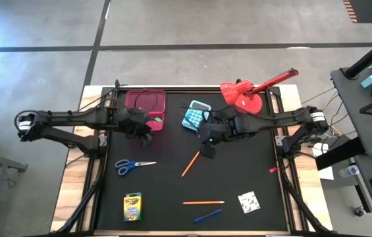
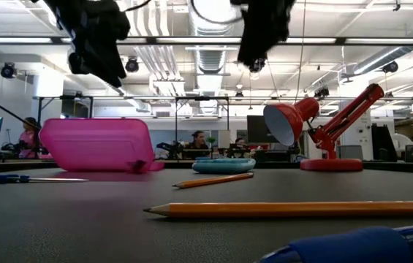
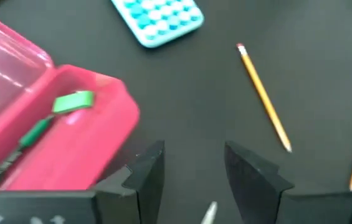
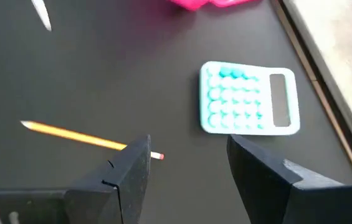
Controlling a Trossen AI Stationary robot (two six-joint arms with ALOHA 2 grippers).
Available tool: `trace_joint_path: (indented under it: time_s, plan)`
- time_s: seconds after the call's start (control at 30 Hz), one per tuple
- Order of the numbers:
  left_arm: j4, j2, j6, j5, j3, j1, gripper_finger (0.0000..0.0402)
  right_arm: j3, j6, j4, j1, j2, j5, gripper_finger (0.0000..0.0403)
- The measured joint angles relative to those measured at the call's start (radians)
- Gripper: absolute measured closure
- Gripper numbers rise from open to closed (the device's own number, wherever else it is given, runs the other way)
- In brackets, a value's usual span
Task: Pack school essentials
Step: Put the orange pencil into the red supply box
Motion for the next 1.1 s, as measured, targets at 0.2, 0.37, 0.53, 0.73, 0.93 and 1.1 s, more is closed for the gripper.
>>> trace_joint_path:
  time_s: [0.2, 0.37, 0.53, 0.73, 0.93, 1.1]
  plan:
    - [0.033, 0.000, -0.080, -0.006, 0.000, -0.083, 0.0253, -0.236, -0.216, 0.347, 0.005, 0.000, -0.155, 0.0201]
    - [0.054, 0.000, -0.151, -0.006, 0.000, -0.127, 0.0253, -0.383, -0.379, 0.605, 0.004, 0.000, -0.235, 0.0216]
    - [0.074, 0.000, -0.237, -0.006, 0.001, -0.160, 0.0253, -0.492, -0.422, 0.729, -0.005, 0.000, -0.235, 0.0230]
    - [0.164, -0.008, -0.259, -0.005, 0.001, -0.194, 0.0253, -0.559, -0.441, 0.766, -0.016, 0.026, -0.236, 0.0236]
    - [0.204, -0.023, -0.262, -0.006, 0.005, -0.208, 0.0253, -0.517, -0.480, 0.761, -0.025, 0.122, -0.235, 0.0236]
    - [0.202, -0.049, -0.264, -0.006, 0.004, -0.209, 0.0253, -0.460, -0.523, 0.738, -0.034, 0.193, -0.236, 0.0236]
